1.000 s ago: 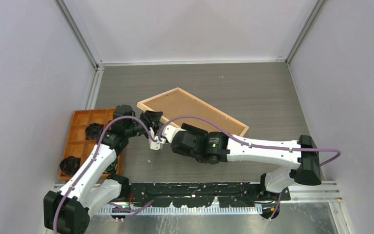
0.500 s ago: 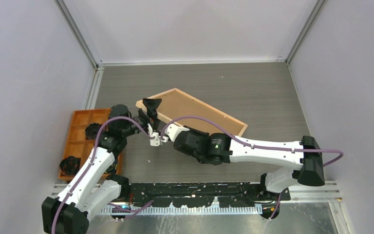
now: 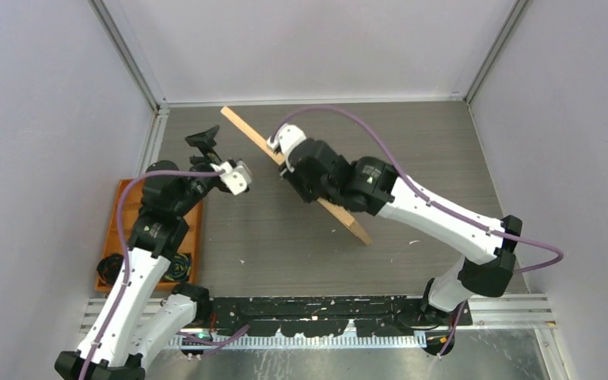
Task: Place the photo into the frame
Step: Turn over the photo frame at the center of the board.
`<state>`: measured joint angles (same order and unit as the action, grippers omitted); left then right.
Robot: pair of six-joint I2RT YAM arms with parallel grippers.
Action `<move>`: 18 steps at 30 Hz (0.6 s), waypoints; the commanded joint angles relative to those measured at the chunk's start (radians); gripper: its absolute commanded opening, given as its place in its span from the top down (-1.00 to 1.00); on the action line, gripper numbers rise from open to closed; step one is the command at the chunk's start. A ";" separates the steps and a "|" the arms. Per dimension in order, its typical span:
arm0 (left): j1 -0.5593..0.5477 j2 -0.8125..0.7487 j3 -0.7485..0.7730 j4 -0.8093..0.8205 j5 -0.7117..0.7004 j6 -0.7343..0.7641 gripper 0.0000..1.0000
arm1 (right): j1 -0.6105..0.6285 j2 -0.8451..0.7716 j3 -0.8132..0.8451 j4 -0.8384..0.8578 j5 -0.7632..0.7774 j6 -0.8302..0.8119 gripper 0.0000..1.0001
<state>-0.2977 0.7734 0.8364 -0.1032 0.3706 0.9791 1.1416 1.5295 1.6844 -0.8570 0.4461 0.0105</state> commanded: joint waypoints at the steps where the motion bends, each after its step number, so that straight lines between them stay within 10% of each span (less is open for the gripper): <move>1: 0.020 0.018 0.160 -0.204 -0.154 -0.224 -0.99 | -0.156 0.040 0.193 -0.011 -0.252 0.196 0.90; 8: 0.131 0.294 0.479 -0.700 -0.093 -0.447 -0.99 | -0.444 0.045 0.131 0.055 -0.582 0.450 0.92; 18: 0.155 0.450 0.398 -0.682 -0.080 -0.463 -0.99 | -0.711 -0.172 -0.298 0.268 -0.785 0.599 0.92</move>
<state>-0.1482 1.2106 1.2766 -0.7712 0.2615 0.5503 0.4923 1.4849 1.5684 -0.6857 -0.2180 0.5053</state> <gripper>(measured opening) 0.996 0.324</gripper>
